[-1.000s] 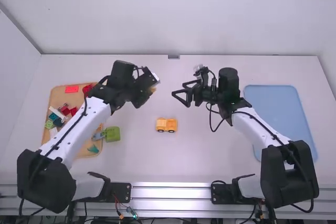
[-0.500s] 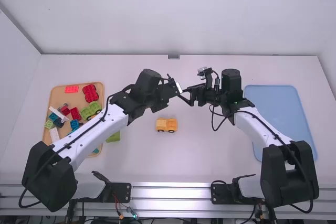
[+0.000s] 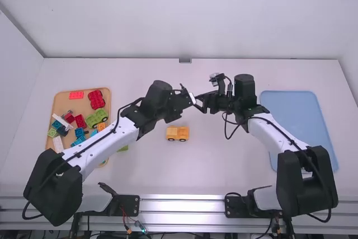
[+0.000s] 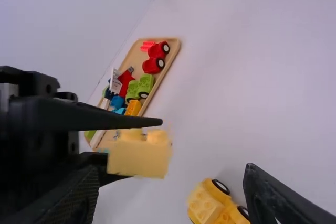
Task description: Assemble lego blocks to make yellow taxi
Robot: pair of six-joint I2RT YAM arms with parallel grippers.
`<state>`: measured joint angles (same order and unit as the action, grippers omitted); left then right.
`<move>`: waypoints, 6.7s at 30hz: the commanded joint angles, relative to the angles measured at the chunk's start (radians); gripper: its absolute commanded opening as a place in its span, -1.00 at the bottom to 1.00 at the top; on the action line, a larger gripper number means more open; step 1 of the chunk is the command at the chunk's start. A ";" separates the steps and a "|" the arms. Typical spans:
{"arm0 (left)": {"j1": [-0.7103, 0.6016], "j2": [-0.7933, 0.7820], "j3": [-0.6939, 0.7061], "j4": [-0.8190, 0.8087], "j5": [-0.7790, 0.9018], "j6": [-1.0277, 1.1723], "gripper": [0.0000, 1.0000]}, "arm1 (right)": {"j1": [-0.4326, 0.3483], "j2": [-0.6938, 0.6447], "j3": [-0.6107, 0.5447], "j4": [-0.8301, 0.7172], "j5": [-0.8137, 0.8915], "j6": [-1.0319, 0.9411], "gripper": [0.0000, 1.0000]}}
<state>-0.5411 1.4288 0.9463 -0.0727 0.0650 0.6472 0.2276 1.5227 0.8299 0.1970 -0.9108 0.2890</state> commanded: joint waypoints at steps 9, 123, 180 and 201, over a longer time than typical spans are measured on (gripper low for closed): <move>-0.009 -0.004 -0.025 0.018 0.058 -0.003 -0.97 | 0.036 0.075 0.028 0.083 -0.058 0.048 0.42; 0.286 -0.001 0.093 -0.331 0.940 0.042 -0.55 | 0.120 0.072 0.415 -0.785 -0.196 -1.207 -0.59; -0.212 0.575 0.309 -0.246 0.119 0.028 -0.94 | -0.276 -1.083 -0.303 -0.508 0.646 -0.337 0.97; -0.211 0.575 0.251 -0.174 0.072 0.023 0.76 | -0.206 -0.913 -0.292 -0.407 0.646 -0.361 0.97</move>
<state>-0.7555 2.0037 1.2060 -0.2455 0.1436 0.6712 0.0177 0.6079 0.5320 -0.2131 -0.2661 -0.0647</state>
